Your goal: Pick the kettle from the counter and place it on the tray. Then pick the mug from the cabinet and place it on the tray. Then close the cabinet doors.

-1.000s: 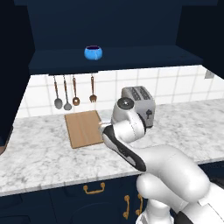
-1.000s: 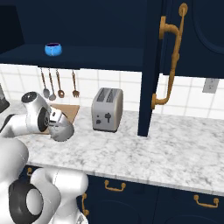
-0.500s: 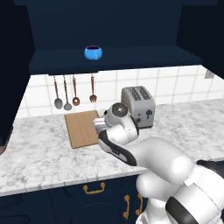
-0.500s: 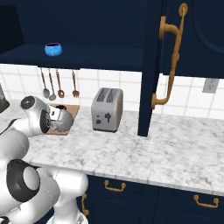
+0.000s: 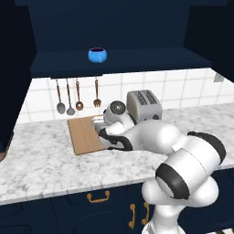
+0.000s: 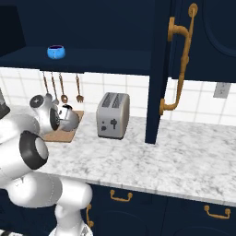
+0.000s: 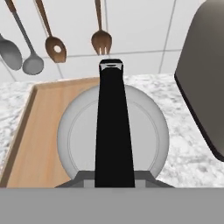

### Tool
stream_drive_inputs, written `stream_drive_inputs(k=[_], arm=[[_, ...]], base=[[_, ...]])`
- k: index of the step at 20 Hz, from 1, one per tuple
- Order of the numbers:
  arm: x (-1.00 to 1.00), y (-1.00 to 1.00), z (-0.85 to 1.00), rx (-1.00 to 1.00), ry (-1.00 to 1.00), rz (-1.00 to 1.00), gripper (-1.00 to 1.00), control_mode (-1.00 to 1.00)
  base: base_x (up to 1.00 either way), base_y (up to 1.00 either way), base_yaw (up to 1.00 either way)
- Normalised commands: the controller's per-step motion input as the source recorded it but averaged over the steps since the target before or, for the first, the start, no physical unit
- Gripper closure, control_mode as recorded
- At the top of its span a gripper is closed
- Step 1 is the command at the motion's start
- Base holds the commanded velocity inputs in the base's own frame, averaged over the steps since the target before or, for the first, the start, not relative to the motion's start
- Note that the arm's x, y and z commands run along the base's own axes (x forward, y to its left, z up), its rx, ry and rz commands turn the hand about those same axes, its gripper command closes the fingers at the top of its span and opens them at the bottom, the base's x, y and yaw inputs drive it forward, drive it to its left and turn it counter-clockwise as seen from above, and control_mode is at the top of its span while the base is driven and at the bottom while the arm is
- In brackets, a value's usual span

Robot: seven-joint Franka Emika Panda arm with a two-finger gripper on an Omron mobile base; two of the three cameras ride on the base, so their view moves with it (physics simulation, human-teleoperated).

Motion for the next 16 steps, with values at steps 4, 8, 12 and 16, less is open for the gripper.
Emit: stream_drive_inputs(k=[4, 8, 12, 16], arm=[[0.49, 0.31, 0.0, 0.04, 0.01, 0.0, 1.0, -1.0], [0.44, 0.36, -0.01, 0.01, 0.03, -0.01, 1.0, -1.0], [0.36, 0.34, -0.11, 0.0, 0.02, -0.02, 1.0, -1.0], [0.26, 0.39, -0.16, 0.0, 0.0, -0.03, 1.0, -1.0]], base=[[0.0, 0.0, 0.0], [0.0, 0.0, 0.0], [0.0, 0.0, 0.0], [0.0, 0.0, 0.0]])
